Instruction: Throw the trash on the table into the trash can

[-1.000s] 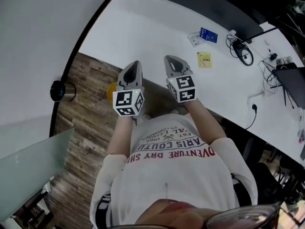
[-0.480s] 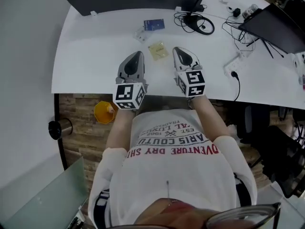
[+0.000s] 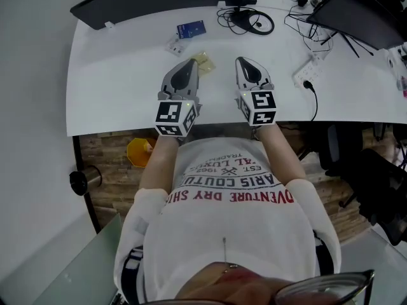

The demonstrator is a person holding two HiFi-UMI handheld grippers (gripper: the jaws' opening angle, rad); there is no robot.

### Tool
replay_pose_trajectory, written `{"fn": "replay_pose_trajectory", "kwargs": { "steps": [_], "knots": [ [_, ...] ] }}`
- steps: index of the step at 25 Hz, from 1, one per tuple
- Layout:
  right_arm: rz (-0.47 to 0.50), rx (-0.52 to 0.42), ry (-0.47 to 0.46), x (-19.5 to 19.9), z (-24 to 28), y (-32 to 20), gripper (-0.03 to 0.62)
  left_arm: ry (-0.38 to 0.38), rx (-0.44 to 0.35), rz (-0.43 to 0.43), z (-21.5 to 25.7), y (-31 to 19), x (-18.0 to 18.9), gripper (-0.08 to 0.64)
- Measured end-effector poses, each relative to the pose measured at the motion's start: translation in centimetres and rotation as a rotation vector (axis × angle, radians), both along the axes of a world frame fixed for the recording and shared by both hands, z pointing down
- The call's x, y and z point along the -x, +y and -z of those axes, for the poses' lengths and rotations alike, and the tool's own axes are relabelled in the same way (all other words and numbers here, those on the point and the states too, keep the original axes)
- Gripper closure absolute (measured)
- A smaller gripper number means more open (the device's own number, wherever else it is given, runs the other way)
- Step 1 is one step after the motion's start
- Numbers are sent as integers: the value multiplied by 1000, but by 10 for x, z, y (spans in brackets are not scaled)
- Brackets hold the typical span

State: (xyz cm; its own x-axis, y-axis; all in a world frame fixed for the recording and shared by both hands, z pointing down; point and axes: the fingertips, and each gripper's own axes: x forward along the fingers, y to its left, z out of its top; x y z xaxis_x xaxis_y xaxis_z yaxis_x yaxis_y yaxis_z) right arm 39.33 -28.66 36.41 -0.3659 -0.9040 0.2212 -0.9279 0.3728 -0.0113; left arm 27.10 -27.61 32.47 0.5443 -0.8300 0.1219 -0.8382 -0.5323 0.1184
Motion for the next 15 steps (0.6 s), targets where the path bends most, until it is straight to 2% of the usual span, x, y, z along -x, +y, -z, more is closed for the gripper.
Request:
{"fn": "replay_pose_trajectory", "kwargs": {
  "steps": [10, 15],
  "knots": [
    [20, 60, -33, 8, -15, -8, 566, -9, 42, 44, -13, -4, 12, 537],
    [96, 171, -9, 20, -47, -13, 566, -1, 85, 93, -29, -4, 20, 537]
  ]
}}
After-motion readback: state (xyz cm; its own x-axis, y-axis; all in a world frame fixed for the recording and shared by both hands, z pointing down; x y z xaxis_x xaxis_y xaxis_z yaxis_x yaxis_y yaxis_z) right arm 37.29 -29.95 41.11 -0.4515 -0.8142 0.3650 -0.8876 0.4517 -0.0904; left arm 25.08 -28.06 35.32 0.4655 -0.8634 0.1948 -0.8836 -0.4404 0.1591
